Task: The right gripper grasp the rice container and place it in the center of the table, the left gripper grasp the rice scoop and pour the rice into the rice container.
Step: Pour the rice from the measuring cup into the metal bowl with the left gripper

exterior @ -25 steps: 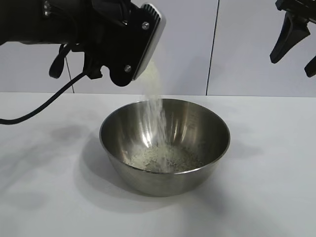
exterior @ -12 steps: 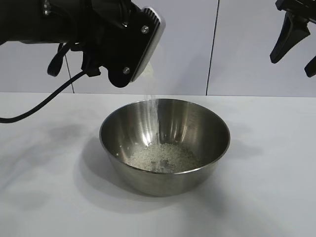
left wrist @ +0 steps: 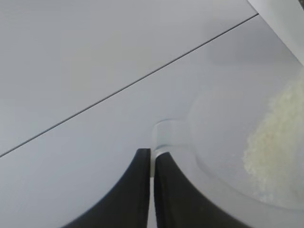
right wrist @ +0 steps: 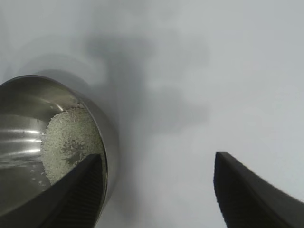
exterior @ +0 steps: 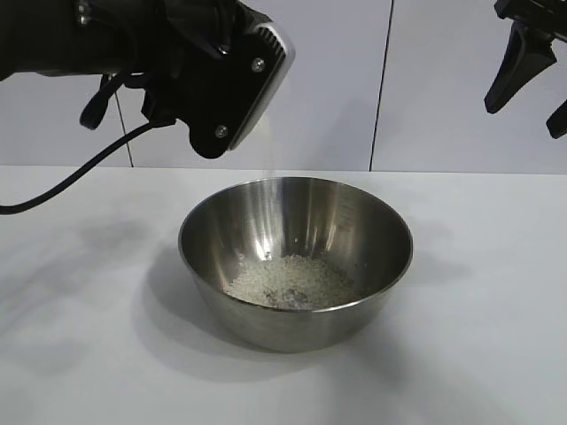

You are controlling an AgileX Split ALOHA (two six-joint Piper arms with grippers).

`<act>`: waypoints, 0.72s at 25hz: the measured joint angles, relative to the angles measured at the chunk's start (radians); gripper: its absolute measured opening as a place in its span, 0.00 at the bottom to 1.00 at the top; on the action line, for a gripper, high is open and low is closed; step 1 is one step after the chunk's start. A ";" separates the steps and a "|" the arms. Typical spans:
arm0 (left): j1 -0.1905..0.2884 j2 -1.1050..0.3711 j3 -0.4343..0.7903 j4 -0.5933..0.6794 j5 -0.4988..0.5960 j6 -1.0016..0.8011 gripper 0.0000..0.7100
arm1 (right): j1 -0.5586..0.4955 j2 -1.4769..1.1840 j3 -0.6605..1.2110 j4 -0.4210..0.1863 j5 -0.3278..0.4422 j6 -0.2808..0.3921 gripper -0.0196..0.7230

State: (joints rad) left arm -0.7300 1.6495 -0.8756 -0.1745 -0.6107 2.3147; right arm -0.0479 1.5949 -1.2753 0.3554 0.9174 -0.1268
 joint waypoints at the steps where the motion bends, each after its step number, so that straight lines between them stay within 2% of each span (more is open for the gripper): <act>1: 0.000 0.000 0.000 0.000 -0.014 0.016 0.01 | 0.000 0.000 0.000 0.000 0.000 0.000 0.65; 8: 0.000 0.000 0.007 -0.001 -0.063 0.064 0.01 | 0.000 0.000 0.000 0.000 0.000 0.000 0.65; 18: 0.000 0.000 0.035 -0.001 -0.063 0.074 0.01 | 0.000 0.000 0.000 0.000 -0.012 0.000 0.65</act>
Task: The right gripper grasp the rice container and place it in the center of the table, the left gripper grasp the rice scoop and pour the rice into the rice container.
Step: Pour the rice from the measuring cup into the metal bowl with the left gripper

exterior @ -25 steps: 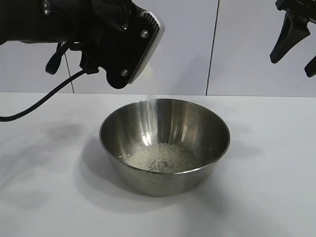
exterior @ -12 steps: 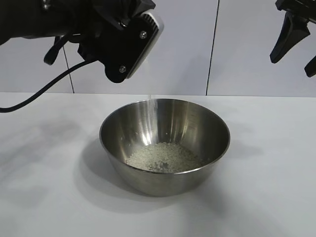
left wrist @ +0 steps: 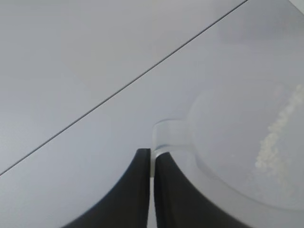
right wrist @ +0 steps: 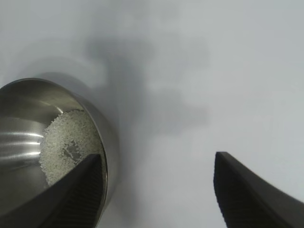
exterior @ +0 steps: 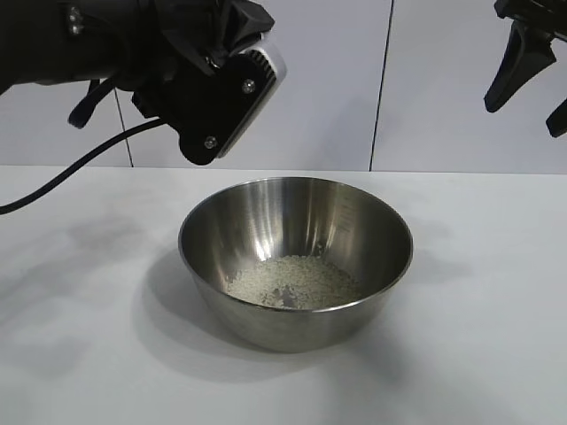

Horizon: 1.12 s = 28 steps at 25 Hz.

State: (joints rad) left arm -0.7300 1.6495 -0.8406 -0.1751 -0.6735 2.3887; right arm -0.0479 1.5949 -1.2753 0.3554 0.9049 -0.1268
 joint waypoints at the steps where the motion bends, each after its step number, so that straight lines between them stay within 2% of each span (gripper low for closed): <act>1: 0.000 0.000 0.000 0.000 0.000 0.000 0.01 | 0.000 0.000 0.000 0.000 0.000 0.000 0.65; 22: 0.000 0.000 0.000 0.000 0.008 0.003 0.01 | 0.000 0.000 0.000 0.000 -0.007 0.000 0.65; 28: -0.017 0.000 0.000 0.000 0.008 -0.033 0.01 | 0.000 0.000 0.000 0.000 -0.007 0.000 0.65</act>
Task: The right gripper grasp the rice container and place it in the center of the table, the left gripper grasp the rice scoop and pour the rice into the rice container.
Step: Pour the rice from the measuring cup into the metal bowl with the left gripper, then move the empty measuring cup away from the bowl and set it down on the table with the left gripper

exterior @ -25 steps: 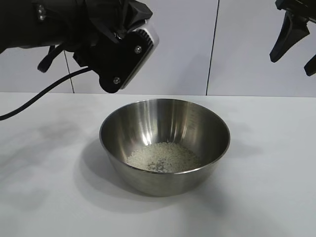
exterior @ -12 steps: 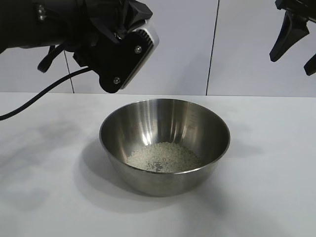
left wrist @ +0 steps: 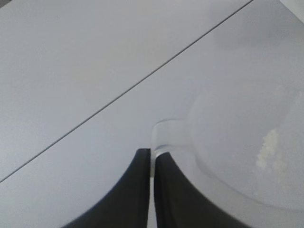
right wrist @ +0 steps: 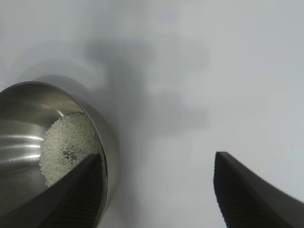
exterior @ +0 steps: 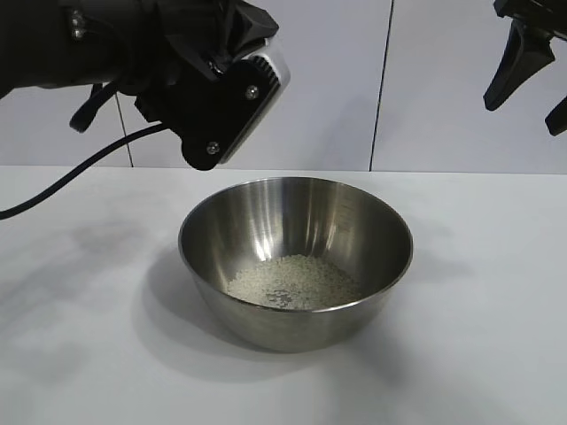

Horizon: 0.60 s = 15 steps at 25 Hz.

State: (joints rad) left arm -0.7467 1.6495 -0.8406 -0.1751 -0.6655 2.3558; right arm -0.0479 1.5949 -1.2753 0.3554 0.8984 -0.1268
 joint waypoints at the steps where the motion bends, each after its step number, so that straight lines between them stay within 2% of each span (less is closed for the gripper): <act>1: -0.001 0.000 0.000 0.000 0.000 -0.037 0.01 | 0.000 0.000 0.000 0.000 0.000 0.000 0.65; 6: -0.001 0.000 0.000 -0.019 0.000 -0.312 0.01 | 0.000 0.000 0.000 0.000 -0.001 0.000 0.65; 9: -0.001 0.000 0.000 -0.106 0.000 -0.505 0.01 | 0.000 0.000 0.000 0.000 -0.001 0.000 0.65; 15: -0.001 -0.017 0.000 -0.273 0.001 -0.706 0.01 | 0.000 0.000 0.000 0.000 -0.004 0.000 0.65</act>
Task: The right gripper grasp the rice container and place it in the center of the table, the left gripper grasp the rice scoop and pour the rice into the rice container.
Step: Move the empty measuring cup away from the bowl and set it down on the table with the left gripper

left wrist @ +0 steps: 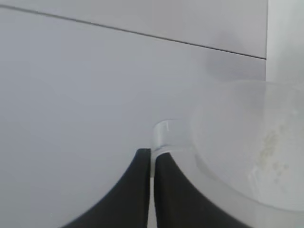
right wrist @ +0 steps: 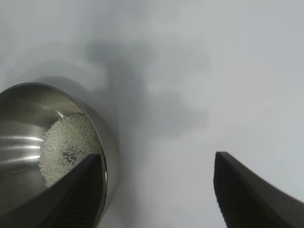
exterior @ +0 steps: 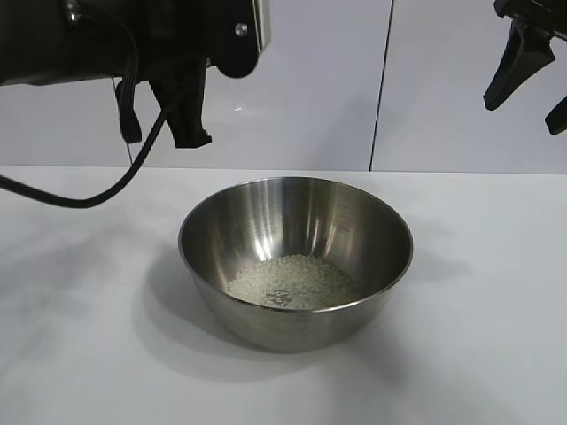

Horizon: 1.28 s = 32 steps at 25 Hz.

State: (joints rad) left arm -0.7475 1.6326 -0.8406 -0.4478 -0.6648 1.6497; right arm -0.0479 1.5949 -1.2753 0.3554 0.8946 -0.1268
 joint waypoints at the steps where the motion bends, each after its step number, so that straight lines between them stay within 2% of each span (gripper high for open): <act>1: 0.000 -0.004 0.000 -0.032 0.008 -0.026 0.01 | 0.000 0.000 0.000 0.000 0.000 0.000 0.65; 5: 0.026 -0.021 0.000 -0.111 0.070 -0.163 0.01 | 0.000 0.000 0.000 0.000 0.000 0.000 0.65; 10: 0.140 -0.066 -0.020 -0.120 0.290 -0.431 0.01 | 0.000 0.000 0.000 0.000 0.000 0.000 0.65; 15: 0.251 -0.109 -0.064 -0.066 0.539 -0.645 0.01 | 0.000 0.000 0.000 0.000 0.000 0.000 0.65; 21: 0.276 -0.126 -0.126 -0.039 0.726 -0.823 0.01 | 0.000 0.000 0.000 0.000 0.000 0.000 0.65; 24: 0.301 -0.126 -0.138 -0.039 0.765 -0.927 0.01 | 0.000 0.000 0.000 0.000 0.000 0.000 0.65; 32: 0.455 -0.127 -0.139 -0.039 0.772 -1.206 0.01 | 0.000 0.000 0.000 0.000 0.000 -0.003 0.65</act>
State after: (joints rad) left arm -0.2922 1.5053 -0.9801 -0.4868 0.1075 0.4434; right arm -0.0479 1.5949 -1.2753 0.3554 0.8946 -0.1300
